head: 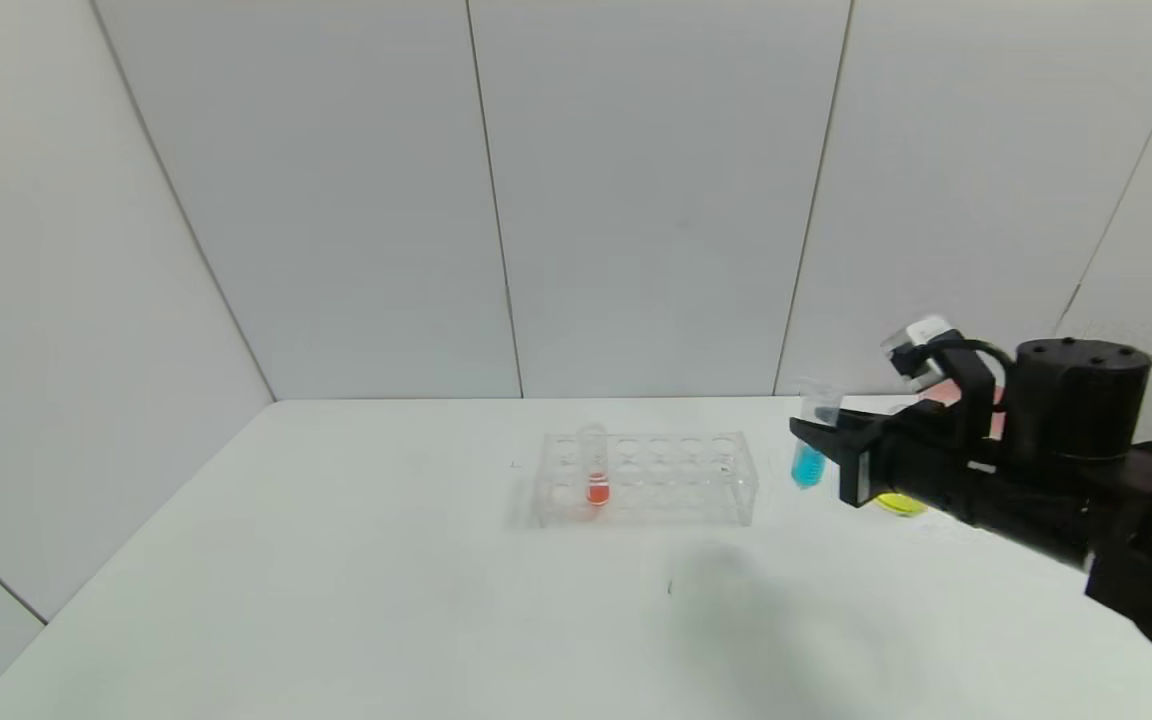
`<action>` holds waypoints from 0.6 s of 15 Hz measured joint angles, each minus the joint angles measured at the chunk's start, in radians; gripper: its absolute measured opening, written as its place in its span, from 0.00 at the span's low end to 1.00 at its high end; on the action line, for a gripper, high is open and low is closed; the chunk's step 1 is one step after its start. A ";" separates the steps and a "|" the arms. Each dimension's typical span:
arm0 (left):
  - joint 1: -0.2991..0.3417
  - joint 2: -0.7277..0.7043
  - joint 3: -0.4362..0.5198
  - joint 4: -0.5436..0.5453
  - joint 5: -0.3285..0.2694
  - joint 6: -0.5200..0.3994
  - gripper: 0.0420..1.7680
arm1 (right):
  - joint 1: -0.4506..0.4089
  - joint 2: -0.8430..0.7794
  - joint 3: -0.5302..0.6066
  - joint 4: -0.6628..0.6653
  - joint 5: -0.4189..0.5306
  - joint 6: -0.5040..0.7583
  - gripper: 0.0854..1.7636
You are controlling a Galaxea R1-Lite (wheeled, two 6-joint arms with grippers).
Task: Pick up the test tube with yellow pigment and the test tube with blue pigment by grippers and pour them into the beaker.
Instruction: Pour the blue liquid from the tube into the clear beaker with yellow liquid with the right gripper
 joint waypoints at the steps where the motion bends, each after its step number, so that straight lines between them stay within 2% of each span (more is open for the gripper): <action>1: 0.000 0.000 0.000 0.000 0.000 0.000 1.00 | -0.070 -0.034 0.000 0.067 0.109 -0.039 0.25; 3: 0.000 0.000 0.000 0.000 0.000 0.000 1.00 | -0.217 -0.089 -0.025 0.237 0.303 -0.151 0.25; 5: 0.000 0.000 0.000 0.000 0.000 0.000 1.00 | -0.341 -0.120 -0.089 0.430 0.420 -0.311 0.25; 7: 0.000 0.000 0.000 0.000 0.000 0.000 1.00 | -0.419 -0.126 -0.179 0.594 0.477 -0.415 0.25; 9: 0.000 0.000 0.000 0.000 0.000 0.000 1.00 | -0.469 -0.111 -0.287 0.729 0.494 -0.491 0.25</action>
